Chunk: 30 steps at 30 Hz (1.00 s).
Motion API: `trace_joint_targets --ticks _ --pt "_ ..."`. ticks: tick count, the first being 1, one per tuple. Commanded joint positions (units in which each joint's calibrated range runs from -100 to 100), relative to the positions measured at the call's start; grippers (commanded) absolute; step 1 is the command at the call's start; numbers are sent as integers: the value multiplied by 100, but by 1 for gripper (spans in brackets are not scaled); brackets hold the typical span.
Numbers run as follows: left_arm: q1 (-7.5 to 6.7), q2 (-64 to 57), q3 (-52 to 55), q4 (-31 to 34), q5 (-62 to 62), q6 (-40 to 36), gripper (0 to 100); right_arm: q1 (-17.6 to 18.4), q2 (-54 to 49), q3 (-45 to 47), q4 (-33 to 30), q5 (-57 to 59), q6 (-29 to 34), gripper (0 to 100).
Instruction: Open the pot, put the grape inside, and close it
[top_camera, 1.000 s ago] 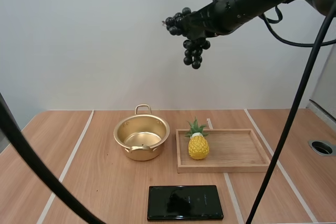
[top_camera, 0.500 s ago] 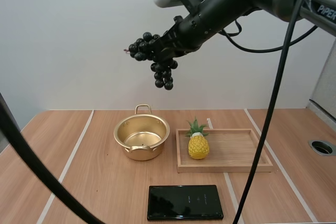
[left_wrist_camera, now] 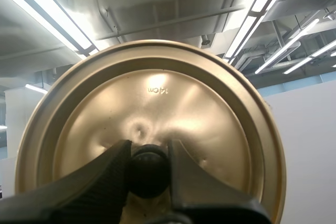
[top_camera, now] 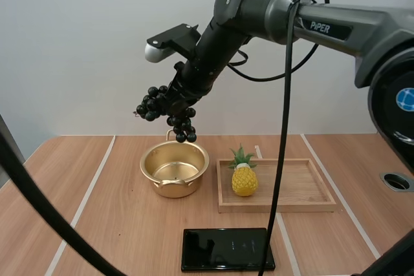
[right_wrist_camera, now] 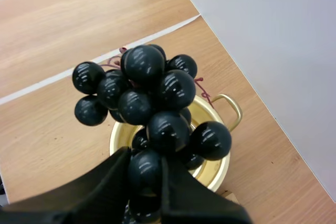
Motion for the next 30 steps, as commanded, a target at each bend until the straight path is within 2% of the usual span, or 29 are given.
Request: trace_joint_targets --ticks 1,8,12,17,30 --pt "6 -22 -14 9 51 14 0 129 153 -64 -313 -328 141 0" --pt "6 -10 -14 9 153 23 0 393 617 -64 -697 -700 377 0" --pt "6 -10 -14 9 268 17 0 411 855 -64 -837 -902 591 0" --pt "6 -10 -14 9 496 17 0 411 1195 -52 -1465 -1143 910 0" --pt "6 -10 -14 30 673 17 0 411 2056 -52 -1731 -1179 1017 0"
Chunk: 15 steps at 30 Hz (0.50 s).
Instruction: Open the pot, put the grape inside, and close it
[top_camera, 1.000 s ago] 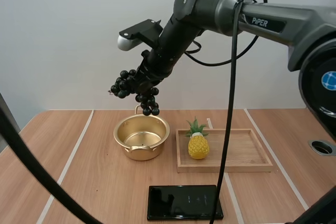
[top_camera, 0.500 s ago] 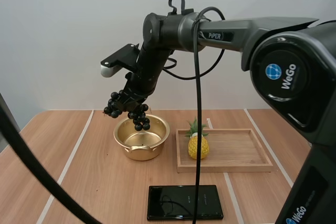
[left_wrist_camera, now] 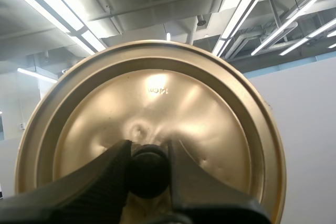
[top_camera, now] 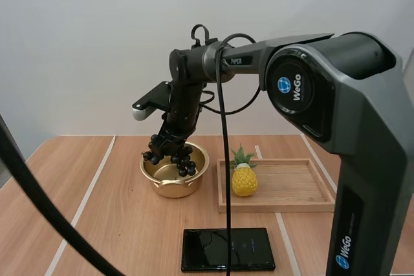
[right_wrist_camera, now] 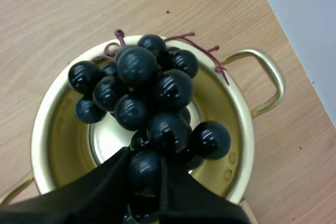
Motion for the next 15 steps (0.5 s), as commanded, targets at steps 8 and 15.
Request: trace_joint_targets --ticks 8,15 --pt "6 -10 -14 51 15 -9 0 3 457 -52 -646 -209 354 0" --pt "6 -10 -14 51 15 -9 0 3 614 -52 -1206 -10 679 0"
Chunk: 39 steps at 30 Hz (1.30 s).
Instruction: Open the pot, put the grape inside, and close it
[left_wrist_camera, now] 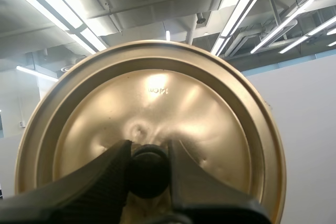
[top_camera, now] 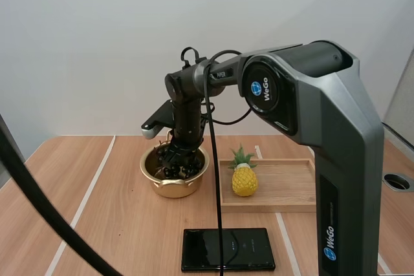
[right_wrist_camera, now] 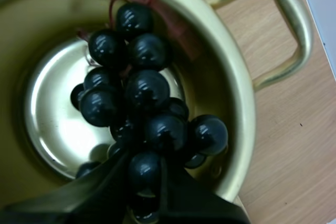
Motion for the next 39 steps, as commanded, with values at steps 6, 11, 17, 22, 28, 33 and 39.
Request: trace_joint_targets --ticks 6,11,17,22,28,33,39 --pt "6 -10 -14 51 -60 -9 0 3 -21 -52 -95 363 109 0" --pt "6 1 -14 51 -60 -10 0 3 -21 -52 589 997 -449 0" --pt "6 1 -14 51 -60 -10 0 3 -34 -52 1389 1240 -713 0" --pt "6 1 -14 51 -60 25 0 3 -34 -52 1214 984 -677 0" --pt "6 1 -14 51 -60 64 0 3 -34 -52 151 435 96 0" --pt "6 1 -14 51 -60 64 0 3 -34 -52 222 663 74 0" --pt "6 1 -14 51 -40 65 0 3 -34 -52 646 779 -67 0"
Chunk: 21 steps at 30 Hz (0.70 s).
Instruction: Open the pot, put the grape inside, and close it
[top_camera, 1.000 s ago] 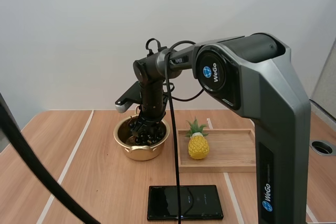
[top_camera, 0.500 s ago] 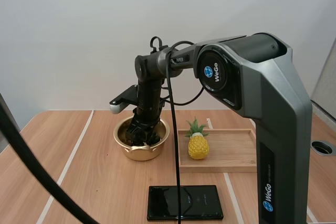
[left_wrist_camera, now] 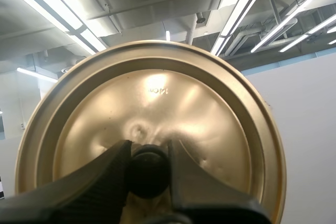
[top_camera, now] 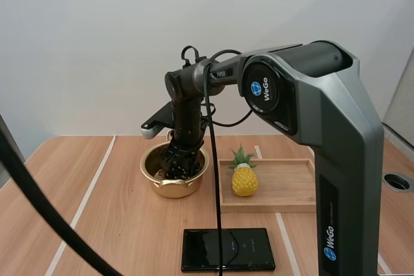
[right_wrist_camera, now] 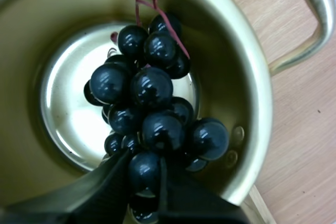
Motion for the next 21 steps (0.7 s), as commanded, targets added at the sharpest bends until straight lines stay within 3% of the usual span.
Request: trace_joint_targets --ticks 1,5,21 --pt "6 1 -14 51 -1 2 0 3 -34 16 456 389 -202 0" --pt "6 1 -14 51 133 2 0 3 -34 16 936 587 -517 0" --pt "6 1 -14 51 133 2 0 3 63 16 356 147 -213 0"
